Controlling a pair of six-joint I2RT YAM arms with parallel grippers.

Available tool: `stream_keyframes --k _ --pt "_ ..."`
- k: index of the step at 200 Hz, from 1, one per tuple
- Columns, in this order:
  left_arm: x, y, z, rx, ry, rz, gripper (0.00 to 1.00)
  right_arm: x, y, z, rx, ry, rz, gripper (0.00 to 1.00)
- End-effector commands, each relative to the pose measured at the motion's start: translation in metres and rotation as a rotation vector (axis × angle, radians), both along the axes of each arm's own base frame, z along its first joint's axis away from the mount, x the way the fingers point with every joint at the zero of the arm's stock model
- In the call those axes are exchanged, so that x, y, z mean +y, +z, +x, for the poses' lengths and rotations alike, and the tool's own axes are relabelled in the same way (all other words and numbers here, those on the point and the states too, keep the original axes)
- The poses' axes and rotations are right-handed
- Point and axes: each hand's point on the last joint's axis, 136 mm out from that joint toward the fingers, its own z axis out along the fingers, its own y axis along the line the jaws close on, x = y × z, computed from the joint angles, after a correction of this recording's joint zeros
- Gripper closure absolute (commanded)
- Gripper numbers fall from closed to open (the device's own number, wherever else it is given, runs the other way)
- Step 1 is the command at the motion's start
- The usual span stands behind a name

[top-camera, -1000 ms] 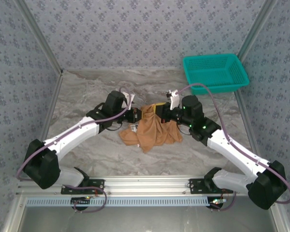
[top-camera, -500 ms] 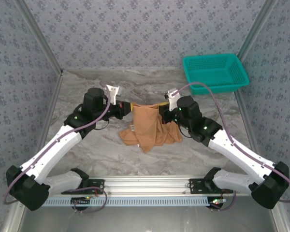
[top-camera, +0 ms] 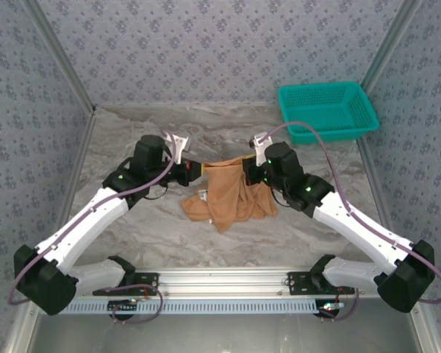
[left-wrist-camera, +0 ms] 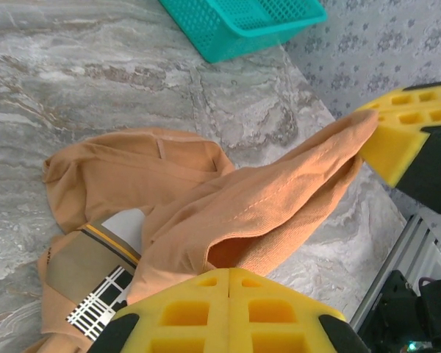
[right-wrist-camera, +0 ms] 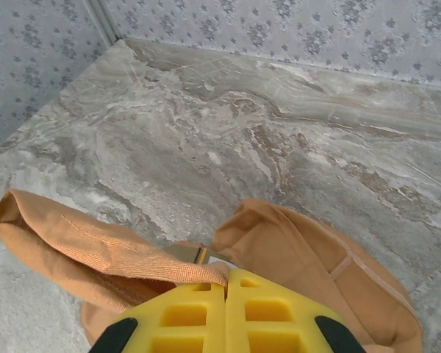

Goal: Fold the inside-out t-shirt

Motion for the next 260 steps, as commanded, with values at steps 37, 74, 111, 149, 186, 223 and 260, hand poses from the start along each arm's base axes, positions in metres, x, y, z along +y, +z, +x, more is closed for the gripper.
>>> stream_keyframes --k 37,74,111,149,186,223,260 --pt "-0.054 -0.026 0.021 0.030 -0.115 0.019 1.00 -0.050 -0.046 0.003 0.161 -0.140 -0.079 1.00" --pt "-0.092 -0.054 0.024 0.103 -0.203 0.037 1.00 -0.075 -0.085 0.005 0.250 -0.214 -0.101 1.00" --pt "-0.104 -0.082 0.004 0.179 -0.251 0.061 1.00 -0.080 -0.106 0.002 0.293 -0.213 -0.089 1.00" --pt "-0.097 -0.096 -0.009 0.192 -0.250 0.099 1.00 -0.077 -0.117 0.000 0.317 -0.199 -0.087 1.00" --pt "-0.095 -0.101 -0.015 0.192 -0.272 0.129 0.95 -0.077 -0.117 0.000 0.317 -0.199 -0.085 1.00" --pt "-0.092 -0.087 -0.019 0.119 -0.303 0.131 0.72 -0.075 -0.112 0.001 0.309 -0.193 -0.077 1.00" --pt "-0.083 -0.092 -0.024 -0.116 -0.340 0.277 0.60 -0.071 -0.107 0.003 0.309 -0.183 -0.062 1.00"
